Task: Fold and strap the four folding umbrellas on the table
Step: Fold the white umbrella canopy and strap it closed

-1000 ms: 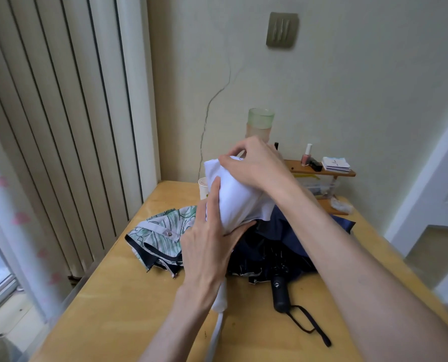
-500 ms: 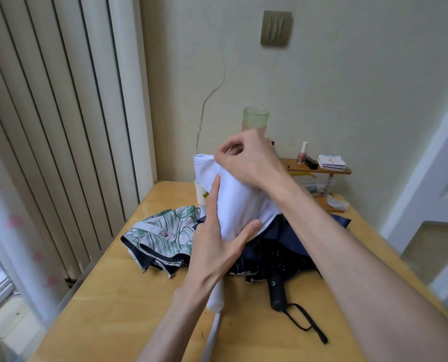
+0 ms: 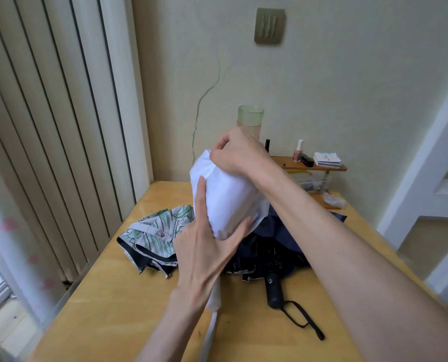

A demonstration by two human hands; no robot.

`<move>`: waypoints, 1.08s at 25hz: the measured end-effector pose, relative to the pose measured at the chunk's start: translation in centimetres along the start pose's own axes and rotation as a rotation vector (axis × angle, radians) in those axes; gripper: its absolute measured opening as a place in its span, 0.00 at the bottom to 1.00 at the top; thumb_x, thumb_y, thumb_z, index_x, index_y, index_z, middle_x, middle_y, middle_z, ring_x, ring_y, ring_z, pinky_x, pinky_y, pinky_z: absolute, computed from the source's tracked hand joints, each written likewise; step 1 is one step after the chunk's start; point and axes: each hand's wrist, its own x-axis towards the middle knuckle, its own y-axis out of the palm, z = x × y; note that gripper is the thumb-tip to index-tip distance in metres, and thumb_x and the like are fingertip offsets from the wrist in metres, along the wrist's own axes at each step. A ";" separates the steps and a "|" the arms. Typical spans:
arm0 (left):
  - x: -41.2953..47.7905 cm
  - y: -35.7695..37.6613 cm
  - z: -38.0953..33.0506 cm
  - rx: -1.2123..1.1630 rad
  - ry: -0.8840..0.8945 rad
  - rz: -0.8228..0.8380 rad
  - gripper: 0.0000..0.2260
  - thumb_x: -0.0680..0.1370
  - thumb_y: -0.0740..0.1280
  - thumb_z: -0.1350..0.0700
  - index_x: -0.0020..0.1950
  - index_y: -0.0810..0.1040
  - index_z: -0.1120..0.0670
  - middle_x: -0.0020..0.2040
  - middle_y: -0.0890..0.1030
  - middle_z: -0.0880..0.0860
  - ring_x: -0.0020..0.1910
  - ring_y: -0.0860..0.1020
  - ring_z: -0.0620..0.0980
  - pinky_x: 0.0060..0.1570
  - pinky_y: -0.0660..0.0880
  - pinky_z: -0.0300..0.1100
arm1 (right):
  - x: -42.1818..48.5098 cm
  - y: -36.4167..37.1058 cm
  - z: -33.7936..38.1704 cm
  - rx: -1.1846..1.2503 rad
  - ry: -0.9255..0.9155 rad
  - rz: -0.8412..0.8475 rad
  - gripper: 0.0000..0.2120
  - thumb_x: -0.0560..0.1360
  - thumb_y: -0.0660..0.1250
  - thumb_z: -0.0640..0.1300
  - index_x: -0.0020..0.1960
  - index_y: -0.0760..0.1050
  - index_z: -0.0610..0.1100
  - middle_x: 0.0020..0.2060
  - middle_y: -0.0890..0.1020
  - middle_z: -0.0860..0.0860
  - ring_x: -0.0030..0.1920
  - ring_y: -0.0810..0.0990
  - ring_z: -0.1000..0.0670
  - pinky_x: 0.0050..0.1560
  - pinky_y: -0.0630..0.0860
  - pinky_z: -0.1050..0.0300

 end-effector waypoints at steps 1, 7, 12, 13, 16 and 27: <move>0.0 -0.1 0.1 -0.061 -0.049 0.032 0.46 0.70 0.64 0.26 0.84 0.57 0.40 0.32 0.77 0.48 0.30 0.77 0.54 0.31 0.74 0.46 | 0.1 0.0 0.1 0.027 -0.002 0.027 0.04 0.78 0.67 0.47 0.48 0.81 0.52 0.48 0.82 0.53 0.56 0.81 0.45 0.57 0.79 0.54; 1.0 -1.0 -0.2 -0.746 -0.490 0.104 0.19 0.76 0.77 0.44 0.40 0.75 0.56 0.30 0.76 0.53 0.26 0.73 0.49 0.26 0.71 0.41 | -0.7 -1.0 -3.7 0.408 -0.275 0.248 0.12 0.84 0.67 0.52 0.63 0.82 0.48 0.60 0.85 0.53 0.60 0.81 0.57 0.58 0.73 0.71; 1.8 -1.4 1.9 -0.858 -0.559 0.199 0.24 0.72 0.80 0.38 0.54 0.82 0.56 0.44 0.87 0.62 0.39 0.84 0.65 0.36 0.78 0.48 | -3.2 0.9 -8.4 0.485 -0.353 0.143 0.17 0.77 0.78 0.48 0.65 0.83 0.49 0.56 0.87 0.55 0.59 0.85 0.54 0.64 0.81 0.51; 1.8 -1.4 1.9 -0.854 -0.561 0.218 0.25 0.71 0.80 0.38 0.56 0.82 0.55 0.46 0.86 0.64 0.40 0.84 0.67 0.36 0.78 0.49 | -3.7 1.2 -8.9 0.540 -0.340 0.150 0.20 0.76 0.79 0.47 0.66 0.82 0.49 0.57 0.87 0.54 0.59 0.85 0.54 0.64 0.81 0.50; 1.9 -1.6 1.9 -0.838 -0.569 0.224 0.20 0.74 0.79 0.42 0.57 0.83 0.54 0.49 0.88 0.58 0.46 0.87 0.59 0.42 0.84 0.52 | -5.0 1.6 -10.4 0.579 -0.355 0.199 0.26 0.73 0.82 0.42 0.68 0.79 0.50 0.59 0.85 0.53 0.59 0.85 0.50 0.62 0.82 0.51; 2.5 -1.7 2.9 -0.750 -0.577 0.257 0.32 0.67 0.76 0.31 0.52 0.79 0.59 0.46 0.83 0.65 0.41 0.81 0.65 0.42 0.79 0.56 | -5.9 4.6 -12.2 0.808 -0.335 0.313 0.11 0.79 0.74 0.41 0.61 0.82 0.45 0.55 0.85 0.46 0.58 0.83 0.46 0.65 0.78 0.44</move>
